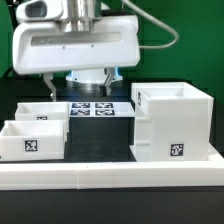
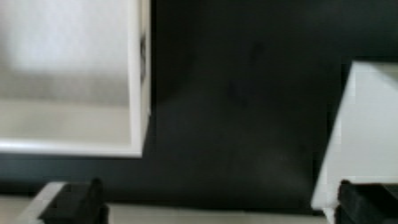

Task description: Assemble drawer

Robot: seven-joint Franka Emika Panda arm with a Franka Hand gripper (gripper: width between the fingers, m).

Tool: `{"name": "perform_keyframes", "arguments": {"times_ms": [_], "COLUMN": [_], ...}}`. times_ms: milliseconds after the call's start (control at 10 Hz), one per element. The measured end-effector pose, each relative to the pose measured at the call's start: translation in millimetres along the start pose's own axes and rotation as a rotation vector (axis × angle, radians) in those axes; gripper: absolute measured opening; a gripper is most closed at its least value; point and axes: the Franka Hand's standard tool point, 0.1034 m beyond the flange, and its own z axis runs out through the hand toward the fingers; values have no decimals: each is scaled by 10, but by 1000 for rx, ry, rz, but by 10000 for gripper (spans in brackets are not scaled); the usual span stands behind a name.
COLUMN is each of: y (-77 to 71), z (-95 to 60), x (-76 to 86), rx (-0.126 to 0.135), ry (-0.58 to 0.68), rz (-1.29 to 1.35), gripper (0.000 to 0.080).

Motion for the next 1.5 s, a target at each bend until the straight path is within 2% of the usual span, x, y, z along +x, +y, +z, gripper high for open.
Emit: {"name": "perform_keyframes", "arguments": {"times_ms": [100, 200, 700, 1000, 1200, 1400, 1500], "y": [69, 77, 86, 255, 290, 291, 281], "z": [55, 124, 137, 311, 484, 637, 696], "x": [-10, -31, -47, -191, -291, -324, -324], "rx": [21, 14, 15, 14, 4, -20, -40], "ry": [-35, -37, -44, -98, -116, -103, -83], "rz": [36, 45, 85, 169, 175, 166, 156], "gripper": [649, 649, 649, 649, 649, 649, 649]}}
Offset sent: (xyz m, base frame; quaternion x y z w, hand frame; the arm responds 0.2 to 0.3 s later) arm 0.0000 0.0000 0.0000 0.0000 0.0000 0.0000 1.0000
